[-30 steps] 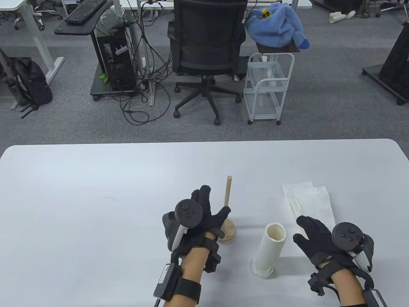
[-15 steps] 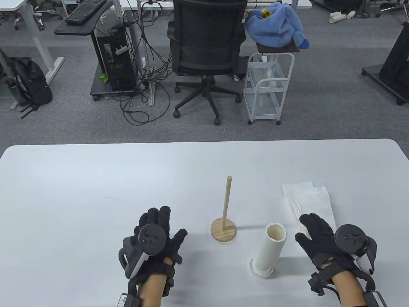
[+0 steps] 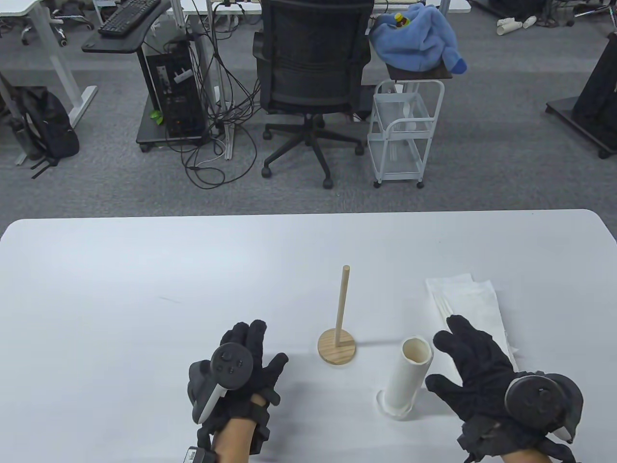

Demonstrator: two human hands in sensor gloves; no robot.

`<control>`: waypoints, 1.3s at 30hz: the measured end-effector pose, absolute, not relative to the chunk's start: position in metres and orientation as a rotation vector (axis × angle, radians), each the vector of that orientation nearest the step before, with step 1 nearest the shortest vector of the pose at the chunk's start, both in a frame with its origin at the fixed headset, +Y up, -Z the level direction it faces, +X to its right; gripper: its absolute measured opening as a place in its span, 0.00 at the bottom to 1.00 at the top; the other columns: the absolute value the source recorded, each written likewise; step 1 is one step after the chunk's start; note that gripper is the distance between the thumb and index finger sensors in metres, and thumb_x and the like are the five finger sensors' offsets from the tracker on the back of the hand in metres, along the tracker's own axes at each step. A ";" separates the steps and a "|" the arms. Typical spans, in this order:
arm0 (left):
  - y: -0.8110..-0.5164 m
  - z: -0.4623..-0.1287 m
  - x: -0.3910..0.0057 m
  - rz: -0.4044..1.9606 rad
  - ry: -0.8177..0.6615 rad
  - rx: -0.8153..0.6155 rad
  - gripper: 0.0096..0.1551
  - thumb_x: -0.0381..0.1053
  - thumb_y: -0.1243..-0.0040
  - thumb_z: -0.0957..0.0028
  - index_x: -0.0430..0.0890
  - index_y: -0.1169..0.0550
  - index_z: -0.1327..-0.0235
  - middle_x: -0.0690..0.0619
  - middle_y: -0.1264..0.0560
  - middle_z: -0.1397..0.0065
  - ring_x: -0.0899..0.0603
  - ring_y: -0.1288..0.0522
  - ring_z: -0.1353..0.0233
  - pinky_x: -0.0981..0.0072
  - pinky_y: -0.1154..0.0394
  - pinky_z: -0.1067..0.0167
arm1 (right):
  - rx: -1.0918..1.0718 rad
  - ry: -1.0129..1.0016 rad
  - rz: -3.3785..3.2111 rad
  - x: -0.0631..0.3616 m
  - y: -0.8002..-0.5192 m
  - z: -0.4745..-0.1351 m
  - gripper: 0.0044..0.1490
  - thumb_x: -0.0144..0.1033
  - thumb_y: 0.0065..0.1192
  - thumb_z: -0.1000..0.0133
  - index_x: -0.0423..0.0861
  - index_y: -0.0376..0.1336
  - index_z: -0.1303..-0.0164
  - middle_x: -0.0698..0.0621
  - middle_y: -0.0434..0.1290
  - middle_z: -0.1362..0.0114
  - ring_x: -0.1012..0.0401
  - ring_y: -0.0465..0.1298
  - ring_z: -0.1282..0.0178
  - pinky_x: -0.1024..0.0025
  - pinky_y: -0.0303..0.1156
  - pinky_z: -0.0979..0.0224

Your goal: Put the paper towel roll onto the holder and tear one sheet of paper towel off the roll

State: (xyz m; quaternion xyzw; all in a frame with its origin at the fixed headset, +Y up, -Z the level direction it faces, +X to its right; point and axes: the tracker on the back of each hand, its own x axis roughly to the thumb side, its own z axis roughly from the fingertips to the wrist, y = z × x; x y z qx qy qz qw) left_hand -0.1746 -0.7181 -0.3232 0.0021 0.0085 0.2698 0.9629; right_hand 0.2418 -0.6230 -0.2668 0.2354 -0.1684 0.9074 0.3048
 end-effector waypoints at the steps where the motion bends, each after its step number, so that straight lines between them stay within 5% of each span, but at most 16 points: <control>1: -0.720 -0.323 -0.176 0.549 0.021 -0.002 0.48 0.66 0.39 0.50 0.58 0.48 0.23 0.48 0.53 0.18 0.30 0.53 0.18 0.30 0.51 0.26 | 0.631 -0.441 2.431 0.235 -0.626 -0.267 0.47 0.65 0.61 0.47 0.62 0.44 0.23 0.36 0.45 0.16 0.37 0.56 0.19 0.35 0.47 0.21; 6: -0.723 -0.322 -0.180 0.604 0.025 -0.017 0.47 0.65 0.39 0.50 0.58 0.49 0.23 0.47 0.54 0.18 0.30 0.53 0.18 0.30 0.51 0.26 | 0.593 -0.446 2.527 0.221 -0.642 -0.271 0.50 0.65 0.61 0.47 0.62 0.39 0.24 0.34 0.41 0.17 0.37 0.56 0.20 0.37 0.50 0.22; 12: -0.722 -0.322 -0.181 0.621 0.022 -0.016 0.47 0.65 0.39 0.50 0.57 0.48 0.23 0.47 0.54 0.18 0.30 0.53 0.18 0.30 0.51 0.26 | 0.537 -0.415 2.505 0.217 -0.661 -0.281 0.41 0.55 0.59 0.42 0.57 0.43 0.26 0.39 0.53 0.20 0.42 0.66 0.26 0.42 0.58 0.25; 22: -0.720 -0.322 -0.184 0.646 0.028 -0.012 0.47 0.65 0.39 0.50 0.57 0.48 0.22 0.47 0.54 0.18 0.30 0.53 0.18 0.30 0.51 0.26 | 0.581 -0.499 2.423 0.223 -0.659 -0.283 0.40 0.51 0.60 0.42 0.54 0.43 0.28 0.38 0.56 0.23 0.44 0.71 0.34 0.45 0.63 0.29; 39: -0.721 -0.322 -0.190 0.705 0.033 -0.014 0.47 0.66 0.41 0.50 0.56 0.47 0.22 0.46 0.54 0.19 0.29 0.53 0.19 0.30 0.51 0.27 | 0.661 -0.817 2.239 0.218 -0.520 -0.278 0.43 0.51 0.60 0.42 0.49 0.41 0.27 0.36 0.57 0.25 0.44 0.73 0.39 0.48 0.66 0.33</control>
